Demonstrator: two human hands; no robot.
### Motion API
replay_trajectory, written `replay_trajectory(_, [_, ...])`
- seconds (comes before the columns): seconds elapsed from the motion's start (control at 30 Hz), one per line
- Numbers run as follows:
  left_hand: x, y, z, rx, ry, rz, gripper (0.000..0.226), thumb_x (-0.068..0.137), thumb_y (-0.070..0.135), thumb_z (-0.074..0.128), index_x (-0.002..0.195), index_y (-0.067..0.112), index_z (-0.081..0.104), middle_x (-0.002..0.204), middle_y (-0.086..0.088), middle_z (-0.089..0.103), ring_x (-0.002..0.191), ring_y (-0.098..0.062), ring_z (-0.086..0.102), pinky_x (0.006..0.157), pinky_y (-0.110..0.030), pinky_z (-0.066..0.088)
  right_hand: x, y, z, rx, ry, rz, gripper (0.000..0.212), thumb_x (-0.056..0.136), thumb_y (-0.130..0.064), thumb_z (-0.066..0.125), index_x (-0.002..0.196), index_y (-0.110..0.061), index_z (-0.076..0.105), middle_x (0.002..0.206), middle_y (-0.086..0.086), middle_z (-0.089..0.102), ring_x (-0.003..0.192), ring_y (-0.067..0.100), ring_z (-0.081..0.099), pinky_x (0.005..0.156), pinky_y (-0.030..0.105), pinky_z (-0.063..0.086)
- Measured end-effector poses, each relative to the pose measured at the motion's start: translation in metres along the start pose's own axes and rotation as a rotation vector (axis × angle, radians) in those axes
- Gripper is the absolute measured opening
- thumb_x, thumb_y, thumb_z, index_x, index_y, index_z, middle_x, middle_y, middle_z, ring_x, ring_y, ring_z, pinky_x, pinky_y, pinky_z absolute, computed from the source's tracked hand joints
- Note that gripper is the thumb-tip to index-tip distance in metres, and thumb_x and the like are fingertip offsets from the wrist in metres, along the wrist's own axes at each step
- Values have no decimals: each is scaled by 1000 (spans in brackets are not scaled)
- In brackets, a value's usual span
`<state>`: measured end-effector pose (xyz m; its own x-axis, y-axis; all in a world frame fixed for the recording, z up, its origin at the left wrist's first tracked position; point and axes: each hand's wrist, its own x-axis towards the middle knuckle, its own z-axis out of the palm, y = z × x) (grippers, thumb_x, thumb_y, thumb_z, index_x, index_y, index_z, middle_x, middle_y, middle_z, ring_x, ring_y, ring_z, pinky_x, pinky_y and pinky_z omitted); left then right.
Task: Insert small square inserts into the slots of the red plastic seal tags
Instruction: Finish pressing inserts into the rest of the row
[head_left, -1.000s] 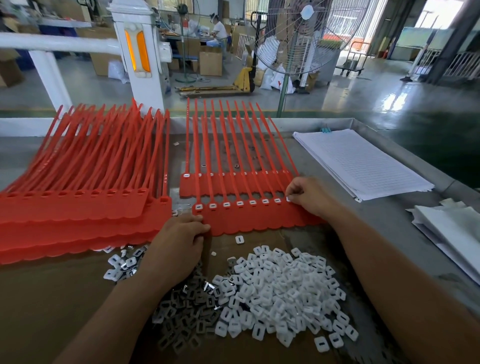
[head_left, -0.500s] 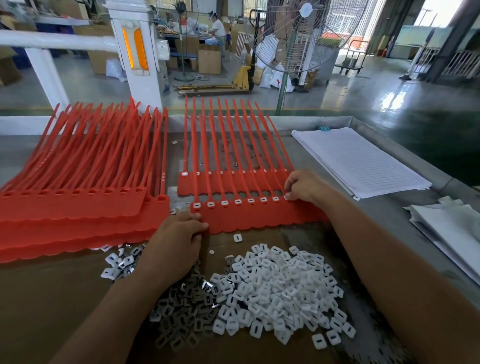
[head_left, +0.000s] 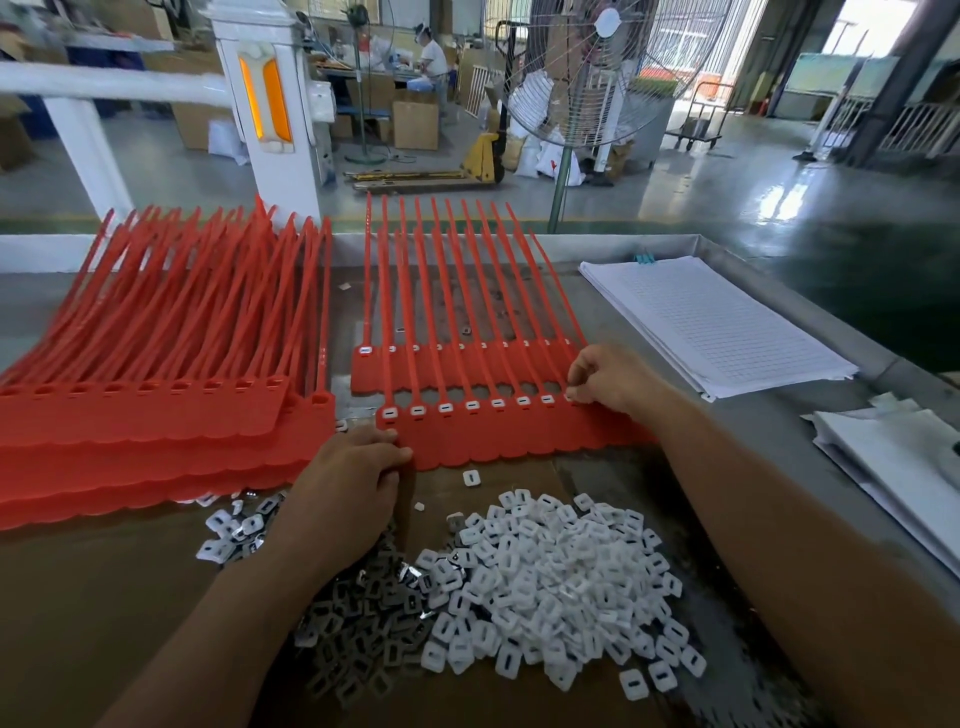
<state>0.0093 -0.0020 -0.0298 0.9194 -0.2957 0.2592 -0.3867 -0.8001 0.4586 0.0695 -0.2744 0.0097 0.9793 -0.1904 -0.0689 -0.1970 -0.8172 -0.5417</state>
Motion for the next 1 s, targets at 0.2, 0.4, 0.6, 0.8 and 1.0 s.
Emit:
replay_trajectory(0.2, [0, 0, -1, -8, 0, 2, 33, 89, 10, 49, 119, 17, 60, 134, 4, 48, 126, -13, 36, 105, -21, 22, -22, 15, 3, 343, 1, -96, 14, 88, 2, 52, 91, -8, 61, 67, -2, 52, 59, 6, 44, 50, 6, 35])
replay_trajectory(0.4, [1, -1, -1, -10, 9, 9, 34, 90, 10, 48, 120, 19, 59, 134, 4, 48, 126, -12, 35, 102, -16, 19, -51, 19, 2, 407, 129, -190, 14, 81, 5, 63, 90, -6, 66, 85, 2, 62, 74, 6, 54, 64, 2, 39])
replay_trajectory(0.6, [1, -3, 0, -4, 17, 13, 33, 88, 10, 50, 119, 17, 61, 132, 3, 50, 125, -12, 37, 99, -14, 17, -75, 19, -20, 317, -220, -288, 22, 75, 6, 69, 76, -16, 66, 70, -7, 64, 59, -9, 55, 62, 3, 41])
replay_trajectory(0.8, [2, -2, 0, -20, -5, -11, 33, 88, 8, 51, 118, 16, 61, 133, 3, 50, 125, -14, 38, 105, -23, 23, -75, 21, -18, 49, -380, -287, 24, 73, -8, 75, 74, -30, 64, 73, -10, 64, 60, -9, 53, 64, 9, 42])
replay_trajectory(1.0, [1, -1, 0, -16, -4, -13, 33, 89, 9, 50, 119, 17, 60, 133, 4, 49, 126, -13, 37, 103, -21, 23, -79, 23, -20, 16, -501, -240, 21, 68, -13, 80, 72, -29, 67, 70, -10, 68, 61, -4, 58, 62, 11, 46])
